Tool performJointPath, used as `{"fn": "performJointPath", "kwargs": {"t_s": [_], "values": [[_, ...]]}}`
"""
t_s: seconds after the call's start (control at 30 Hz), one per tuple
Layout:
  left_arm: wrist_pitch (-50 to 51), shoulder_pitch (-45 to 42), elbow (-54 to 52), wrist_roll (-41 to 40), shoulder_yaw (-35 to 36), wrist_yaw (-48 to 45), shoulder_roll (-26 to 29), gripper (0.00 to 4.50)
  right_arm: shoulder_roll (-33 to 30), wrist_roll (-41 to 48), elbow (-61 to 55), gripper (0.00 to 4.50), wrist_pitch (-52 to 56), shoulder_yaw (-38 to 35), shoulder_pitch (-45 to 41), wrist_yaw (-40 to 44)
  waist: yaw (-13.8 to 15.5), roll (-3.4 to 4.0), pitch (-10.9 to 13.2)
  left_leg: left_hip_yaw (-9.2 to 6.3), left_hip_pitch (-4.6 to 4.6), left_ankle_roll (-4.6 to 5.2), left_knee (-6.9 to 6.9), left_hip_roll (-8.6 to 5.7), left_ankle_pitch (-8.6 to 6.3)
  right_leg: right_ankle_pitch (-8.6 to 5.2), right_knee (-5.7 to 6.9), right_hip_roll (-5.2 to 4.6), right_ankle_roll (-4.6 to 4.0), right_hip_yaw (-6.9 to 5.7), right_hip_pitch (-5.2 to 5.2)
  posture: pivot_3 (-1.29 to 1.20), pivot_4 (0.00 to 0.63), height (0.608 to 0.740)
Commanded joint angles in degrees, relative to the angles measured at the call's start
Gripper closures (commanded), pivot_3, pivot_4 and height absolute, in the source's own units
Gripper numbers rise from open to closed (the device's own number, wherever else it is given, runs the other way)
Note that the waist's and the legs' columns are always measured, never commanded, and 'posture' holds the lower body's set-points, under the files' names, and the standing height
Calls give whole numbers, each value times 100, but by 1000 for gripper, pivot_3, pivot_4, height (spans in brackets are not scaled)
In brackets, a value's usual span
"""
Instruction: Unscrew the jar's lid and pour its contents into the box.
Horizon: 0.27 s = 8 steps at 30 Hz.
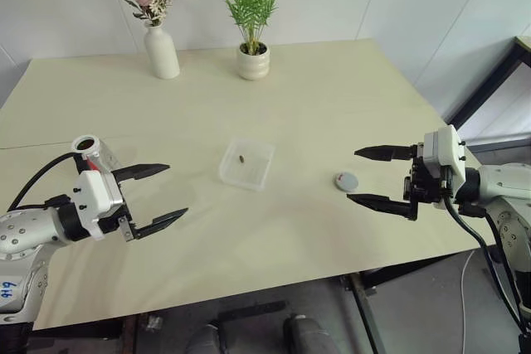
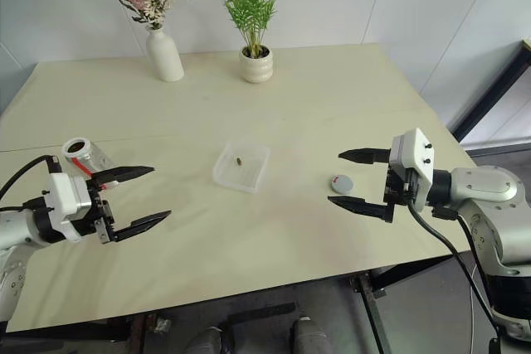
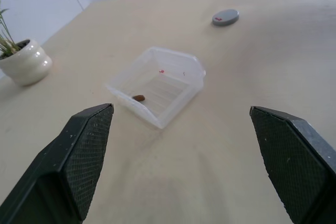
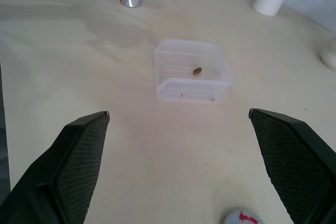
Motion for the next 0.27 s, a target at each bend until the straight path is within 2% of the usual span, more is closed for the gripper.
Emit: {"fn": "performJointPath", "kwargs": {"t_s": [0.03,0.27], "values": [[-108,104,36,19,322,-1,0,57,-43,13,79,0,-266,-164,-142,88,7,0,0,-6,-2,-1,2,2,2,0,2,1,0,-3,-2,0,150,740],[-96,461,-249,49,514,101,-98,57,75,-91,613,0,-553,133,-657,374,-5,0,0,-4,-2,-19,11,-4,-10,-11,1,-8,-21,3,3,0,150,740]]}}
